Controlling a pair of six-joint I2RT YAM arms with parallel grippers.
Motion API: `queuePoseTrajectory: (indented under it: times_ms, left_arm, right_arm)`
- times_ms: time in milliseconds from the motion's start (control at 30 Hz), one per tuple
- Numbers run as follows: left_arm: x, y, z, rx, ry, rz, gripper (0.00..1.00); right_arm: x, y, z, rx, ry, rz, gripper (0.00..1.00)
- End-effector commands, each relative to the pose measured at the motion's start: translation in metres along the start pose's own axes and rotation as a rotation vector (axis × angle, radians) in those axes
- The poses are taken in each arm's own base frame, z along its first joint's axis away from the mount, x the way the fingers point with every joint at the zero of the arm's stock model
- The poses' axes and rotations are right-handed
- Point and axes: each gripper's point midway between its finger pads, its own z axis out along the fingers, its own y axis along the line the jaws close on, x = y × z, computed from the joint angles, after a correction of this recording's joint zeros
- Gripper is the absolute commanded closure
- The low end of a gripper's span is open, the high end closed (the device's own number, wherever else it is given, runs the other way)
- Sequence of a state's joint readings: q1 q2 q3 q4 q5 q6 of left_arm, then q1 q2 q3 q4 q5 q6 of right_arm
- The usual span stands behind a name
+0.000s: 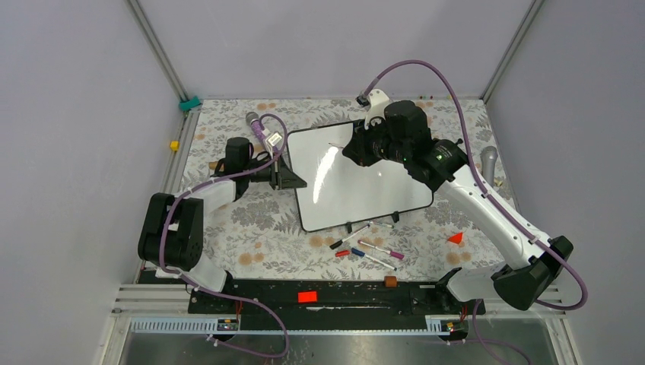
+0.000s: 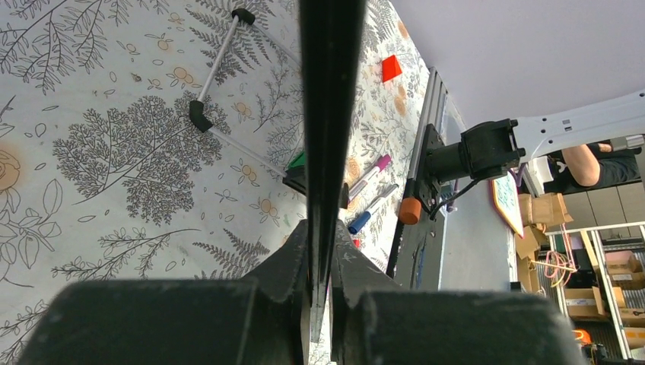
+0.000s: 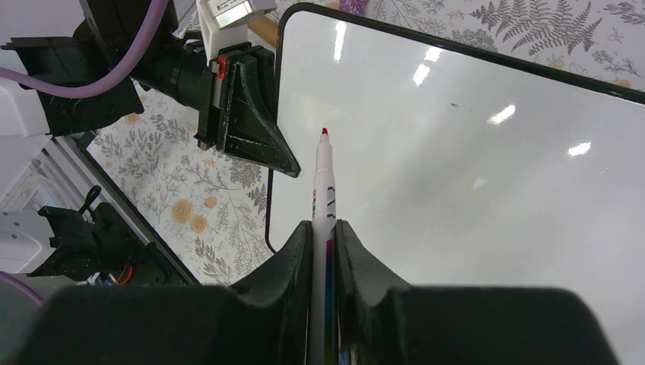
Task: Write a sentence on the whiteboard
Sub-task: Hold the whiteboard on the whiteboard stand.
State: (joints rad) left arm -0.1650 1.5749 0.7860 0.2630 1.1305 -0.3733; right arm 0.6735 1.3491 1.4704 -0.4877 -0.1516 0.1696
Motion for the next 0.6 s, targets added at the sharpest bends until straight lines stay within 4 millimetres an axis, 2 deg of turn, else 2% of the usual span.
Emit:
queuePoseTrajectory:
  times_ms: [0, 67, 100, 167, 200, 267, 400, 433, 500, 567]
  left_arm:
    - [-0.005, 0.023, -0.003, -0.103, -0.005, 0.036, 1.00]
    - [-0.004, 0.026, -0.006, -0.130, 0.009, 0.063, 1.00]
    - [-0.003, 0.026, -0.007, -0.139, 0.015, 0.081, 0.95]
    - [-0.002, 0.025, -0.010, -0.152, 0.022, 0.133, 0.74]
    - [-0.001, 0.023, -0.012, -0.142, 0.028, 0.186, 0.70]
    - [0.001, 0.018, -0.014, -0.119, 0.037, 0.284, 0.68]
    - [-0.002, 0.014, -0.016, -0.113, 0.052, 0.335, 0.70]
    - [-0.002, 0.015, -0.016, -0.114, 0.055, 0.333, 0.77]
    - [-0.005, 0.015, -0.014, -0.105, 0.053, 0.324, 0.98]
    - [-0.008, 0.011, -0.011, -0.064, 0.053, 0.308, 1.00]
  right_arm:
    - [-0.011, 0.007, -0.011, -0.022, -0.049, -0.033, 1.00]
    - [-0.010, 0.005, -0.012, -0.016, -0.050, -0.039, 1.00]
    - [-0.009, 0.004, -0.012, -0.011, -0.049, -0.041, 1.00]
    - [-0.007, 0.003, -0.013, -0.004, -0.047, -0.044, 1.00]
    - [-0.006, 0.001, -0.013, 0.000, -0.047, -0.045, 1.00]
    - [-0.004, 0.000, -0.012, 0.004, -0.044, -0.046, 1.00]
    - [-0.005, 0.001, -0.011, 0.002, -0.042, -0.047, 1.00]
    - [-0.006, 0.001, -0.010, -0.001, -0.041, -0.047, 1.00]
    - [-0.008, 0.002, -0.009, -0.003, -0.042, -0.044, 1.00]
    - [-0.009, 0.002, -0.007, -0.005, -0.043, -0.042, 1.00]
